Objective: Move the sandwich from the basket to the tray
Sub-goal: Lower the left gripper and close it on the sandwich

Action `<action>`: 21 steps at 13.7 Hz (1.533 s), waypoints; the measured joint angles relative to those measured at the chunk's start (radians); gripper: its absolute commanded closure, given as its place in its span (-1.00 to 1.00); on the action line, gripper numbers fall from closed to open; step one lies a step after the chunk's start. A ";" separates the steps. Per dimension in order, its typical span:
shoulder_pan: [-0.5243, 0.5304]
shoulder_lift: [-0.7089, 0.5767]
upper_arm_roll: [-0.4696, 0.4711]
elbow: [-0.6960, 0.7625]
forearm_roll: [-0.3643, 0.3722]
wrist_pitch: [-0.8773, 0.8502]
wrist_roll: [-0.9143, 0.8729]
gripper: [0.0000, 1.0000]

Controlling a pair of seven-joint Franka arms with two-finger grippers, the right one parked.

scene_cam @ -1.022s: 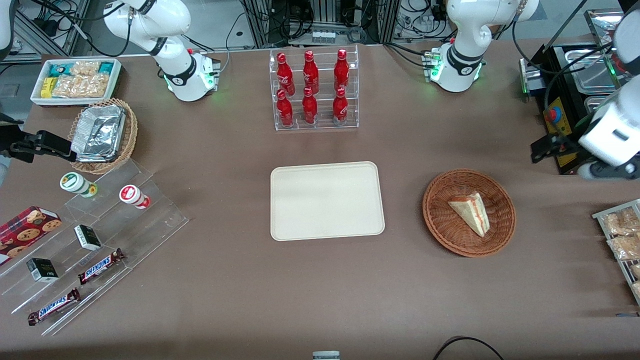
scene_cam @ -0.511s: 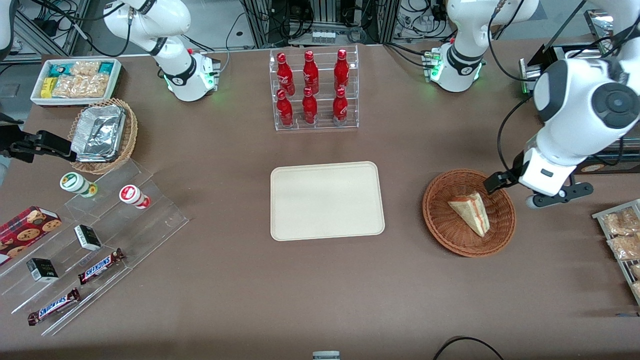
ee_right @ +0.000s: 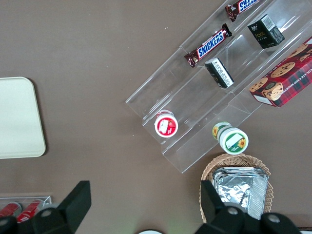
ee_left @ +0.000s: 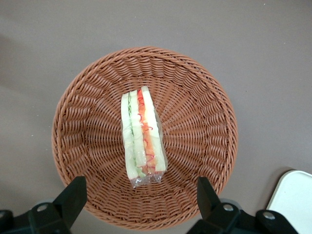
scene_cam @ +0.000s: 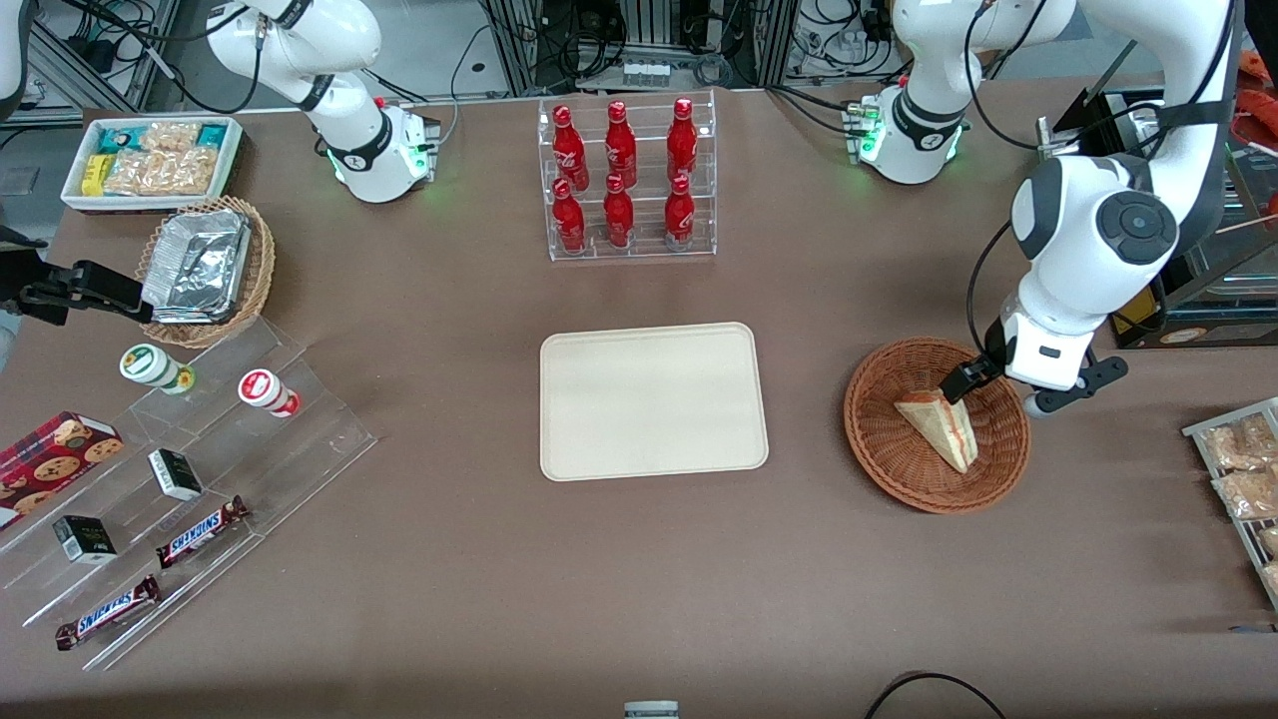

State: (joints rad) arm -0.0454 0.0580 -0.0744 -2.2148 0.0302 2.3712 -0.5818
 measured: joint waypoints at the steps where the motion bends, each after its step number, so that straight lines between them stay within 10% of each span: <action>1: 0.000 0.010 0.000 -0.009 0.000 0.021 -0.003 -1.00; 16: 0.002 0.158 0.002 -0.077 0.000 0.203 -0.037 -0.99; 17: 0.003 0.169 0.002 -0.077 0.000 0.219 -0.037 -0.84; 19: 0.003 0.194 0.002 -0.078 0.000 0.245 -0.043 0.20; 21: 0.003 0.206 0.002 -0.077 0.000 0.254 -0.054 0.81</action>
State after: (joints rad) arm -0.0425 0.2641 -0.0721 -2.2922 0.0302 2.6250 -0.6353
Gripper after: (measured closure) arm 0.145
